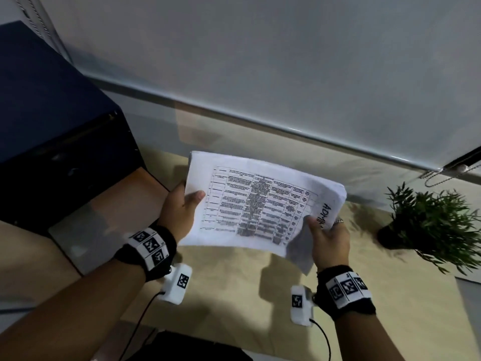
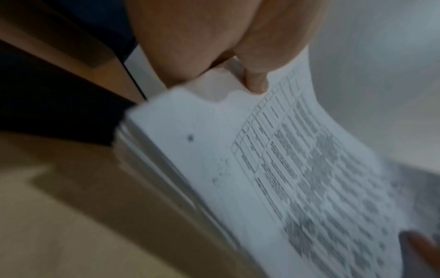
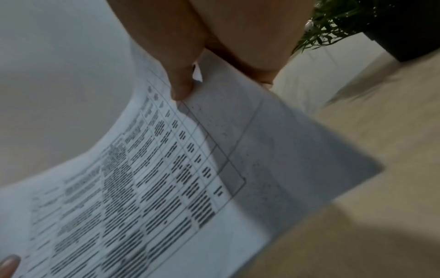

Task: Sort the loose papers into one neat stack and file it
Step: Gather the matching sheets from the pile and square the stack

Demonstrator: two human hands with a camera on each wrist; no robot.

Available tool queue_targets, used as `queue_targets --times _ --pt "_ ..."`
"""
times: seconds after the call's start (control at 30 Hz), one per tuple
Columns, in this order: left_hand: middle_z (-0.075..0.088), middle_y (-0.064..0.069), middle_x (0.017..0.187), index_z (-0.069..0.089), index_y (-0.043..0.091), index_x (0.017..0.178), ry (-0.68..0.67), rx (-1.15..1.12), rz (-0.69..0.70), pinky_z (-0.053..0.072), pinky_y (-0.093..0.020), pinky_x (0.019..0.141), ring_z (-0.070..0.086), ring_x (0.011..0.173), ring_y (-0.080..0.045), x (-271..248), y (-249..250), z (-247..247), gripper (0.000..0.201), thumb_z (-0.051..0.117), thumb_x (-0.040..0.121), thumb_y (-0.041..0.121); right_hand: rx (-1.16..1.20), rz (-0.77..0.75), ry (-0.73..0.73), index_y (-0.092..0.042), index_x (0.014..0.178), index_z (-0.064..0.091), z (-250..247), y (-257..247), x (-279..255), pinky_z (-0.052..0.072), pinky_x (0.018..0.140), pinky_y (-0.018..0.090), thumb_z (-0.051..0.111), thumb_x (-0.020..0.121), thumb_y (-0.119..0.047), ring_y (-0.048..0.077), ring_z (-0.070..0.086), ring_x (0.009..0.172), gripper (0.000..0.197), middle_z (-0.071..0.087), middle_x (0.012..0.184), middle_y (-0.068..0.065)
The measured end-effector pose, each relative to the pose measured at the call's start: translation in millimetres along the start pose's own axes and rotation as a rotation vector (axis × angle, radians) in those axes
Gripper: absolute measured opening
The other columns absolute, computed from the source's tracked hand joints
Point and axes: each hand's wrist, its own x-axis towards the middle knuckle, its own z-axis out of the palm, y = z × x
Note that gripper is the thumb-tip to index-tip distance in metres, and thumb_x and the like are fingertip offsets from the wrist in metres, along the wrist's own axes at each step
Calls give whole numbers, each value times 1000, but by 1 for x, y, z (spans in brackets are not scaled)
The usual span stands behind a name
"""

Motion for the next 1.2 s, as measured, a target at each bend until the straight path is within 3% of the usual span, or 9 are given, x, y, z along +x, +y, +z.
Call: queue_targets --times 0.17,0.47,0.53,0.63,0.77,0.93,1.03,1.1,1.2 --pt "54 -11 140 43 6 138 -209 415 -260 38 -40 110 51 129 -26 0 -63 1 79 52 86 65 -373 240 -315 -2 134 47 19 43 -12 42 80 26 54 99 -17 29 61 105 39 63 117 20" --pt "42 -15 148 33 2 142 -223 594 -384 33 -34 108 42 135 -31 -8 -57 11 57 42 98 38 -471 338 -306 1 138 44 33 69 -16 43 95 33 44 100 -9 37 55 120 39 58 131 19" --pt "38 -14 152 30 5 147 -227 616 -390 31 -37 114 39 139 -30 -7 -63 5 63 46 97 40 -442 363 -301 1 119 57 28 71 -14 42 87 28 45 99 -5 36 57 118 25 59 115 13" --pt "47 -11 147 40 9 142 -271 594 -447 41 -39 107 49 131 -31 -5 -64 5 61 50 93 45 -388 332 -260 -9 77 52 30 65 -12 40 75 29 52 93 0 35 62 96 19 66 105 26" --pt "49 -3 144 37 22 141 -111 290 -212 38 -44 110 47 132 -25 -5 -32 12 50 53 95 35 -180 176 -160 -2 101 52 26 34 -2 39 77 30 53 95 0 40 60 94 7 62 97 25" --pt "65 -19 92 57 -9 104 77 192 40 38 -25 71 63 89 -27 -20 12 4 40 55 95 30 -15 -126 63 -3 115 61 14 4 -6 44 78 23 57 94 -6 15 60 96 22 66 102 6" --pt "62 -39 97 57 -23 98 36 244 -35 39 -36 80 63 95 -41 -33 -1 -1 48 57 96 25 -126 -119 33 0 110 67 18 29 -19 45 85 28 54 91 -17 20 63 105 29 69 107 13" --pt "61 -27 119 54 -14 120 14 241 -3 37 -18 95 58 117 -28 -41 0 -5 49 67 91 23 -109 -12 -33 0 105 67 22 44 -26 48 84 32 60 91 -11 30 66 104 20 70 102 14" --pt "60 0 105 50 18 110 57 47 164 32 3 86 55 95 13 -40 12 -7 44 80 79 13 -27 42 -22 0 110 66 17 43 -27 55 78 24 72 85 -6 15 70 94 26 71 100 12"
